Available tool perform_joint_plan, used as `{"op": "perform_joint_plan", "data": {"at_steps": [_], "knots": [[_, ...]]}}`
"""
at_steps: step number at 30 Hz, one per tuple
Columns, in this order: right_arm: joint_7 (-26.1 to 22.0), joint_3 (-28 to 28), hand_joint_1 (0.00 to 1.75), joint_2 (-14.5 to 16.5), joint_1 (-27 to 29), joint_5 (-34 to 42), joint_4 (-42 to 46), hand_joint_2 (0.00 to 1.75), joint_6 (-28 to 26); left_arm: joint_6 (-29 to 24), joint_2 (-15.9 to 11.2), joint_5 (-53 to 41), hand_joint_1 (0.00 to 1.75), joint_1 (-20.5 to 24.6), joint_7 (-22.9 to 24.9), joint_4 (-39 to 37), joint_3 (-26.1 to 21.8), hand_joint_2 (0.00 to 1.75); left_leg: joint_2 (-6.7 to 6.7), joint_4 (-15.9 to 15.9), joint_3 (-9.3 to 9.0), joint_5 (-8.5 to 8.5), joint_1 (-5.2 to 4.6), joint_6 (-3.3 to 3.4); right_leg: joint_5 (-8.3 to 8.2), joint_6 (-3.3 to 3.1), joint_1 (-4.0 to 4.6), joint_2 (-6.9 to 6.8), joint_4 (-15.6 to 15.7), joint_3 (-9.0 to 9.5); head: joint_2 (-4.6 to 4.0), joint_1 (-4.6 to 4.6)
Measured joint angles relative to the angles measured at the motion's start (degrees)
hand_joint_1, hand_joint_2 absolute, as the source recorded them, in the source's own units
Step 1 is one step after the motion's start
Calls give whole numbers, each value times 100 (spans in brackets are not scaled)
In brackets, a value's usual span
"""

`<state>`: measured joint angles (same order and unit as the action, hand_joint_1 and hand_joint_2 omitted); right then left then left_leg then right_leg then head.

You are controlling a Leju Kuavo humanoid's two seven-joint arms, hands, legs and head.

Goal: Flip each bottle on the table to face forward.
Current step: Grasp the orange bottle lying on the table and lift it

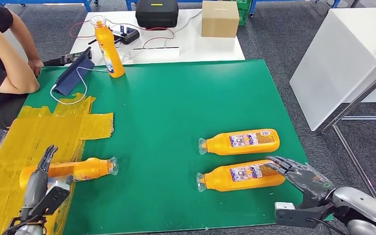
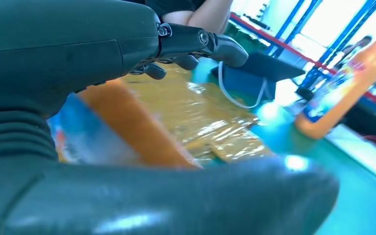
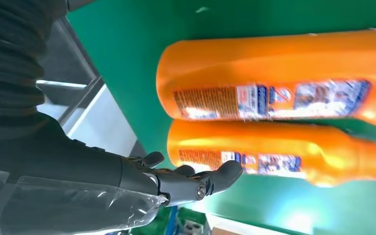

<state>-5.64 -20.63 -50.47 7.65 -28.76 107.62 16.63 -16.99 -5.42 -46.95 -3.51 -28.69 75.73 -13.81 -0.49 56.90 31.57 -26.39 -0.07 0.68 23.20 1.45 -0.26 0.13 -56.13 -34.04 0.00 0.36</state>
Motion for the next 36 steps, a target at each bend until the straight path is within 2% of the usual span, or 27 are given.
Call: {"op": "perform_joint_plan", "data": {"at_steps": [8,12,15,20,25,26,30,36], "knots": [[95,-222,0,309,-36,-461,-316,175,-227,187,190,298,0,-187,-163,494,41,0,1,0,13,-4,1,4,2,2,1,0,0,-13,0,-1],[218,-346,0,775,-242,-1272,-843,175,-606,345,352,367,0,-322,-148,857,215,0,2,0,14,-5,1,5,2,2,1,1,0,-13,0,-1],[252,-476,0,1156,-482,-1562,-1373,175,-690,352,433,282,0,-360,-55,1032,423,0,2,0,13,-5,0,6,2,2,0,1,0,-12,0,-1],[332,-719,0,1657,-953,-1968,-2230,175,-806,279,465,270,0,-337,46,1109,707,0,10,0,1,-5,1,6,2,2,2,8,0,-5,0,1],[709,-1021,0,2143,-1468,-2736,-3071,175,-1145,226,465,304,0,-320,107,1111,839,0,69,-2,-47,-38,21,-17,1,-2,18,81,7,33,0,2],[752,-1069,4,2248,-1576,-2833,-3248,175,-1173,226,465,304,0,-313,116,1111,861,0,89,-3,-69,-47,23,-19,1,-4,20,104,10,45,0,2],[664,-1208,138,2448,-1891,-2894,-3808,175,-1116,225,460,317,0,-239,138,1106,955,0,134,-9,-158,-98,36,-13,42,-23,38,153,36,88,0,3],[538,-1321,140,2508,-2106,-2859,-4202,175,-1039,221,433,330,0,-117,156,1101,1049,0,138,-12,-250,-129,40,3,94,-29,45,155,48,169,1,4]]}}
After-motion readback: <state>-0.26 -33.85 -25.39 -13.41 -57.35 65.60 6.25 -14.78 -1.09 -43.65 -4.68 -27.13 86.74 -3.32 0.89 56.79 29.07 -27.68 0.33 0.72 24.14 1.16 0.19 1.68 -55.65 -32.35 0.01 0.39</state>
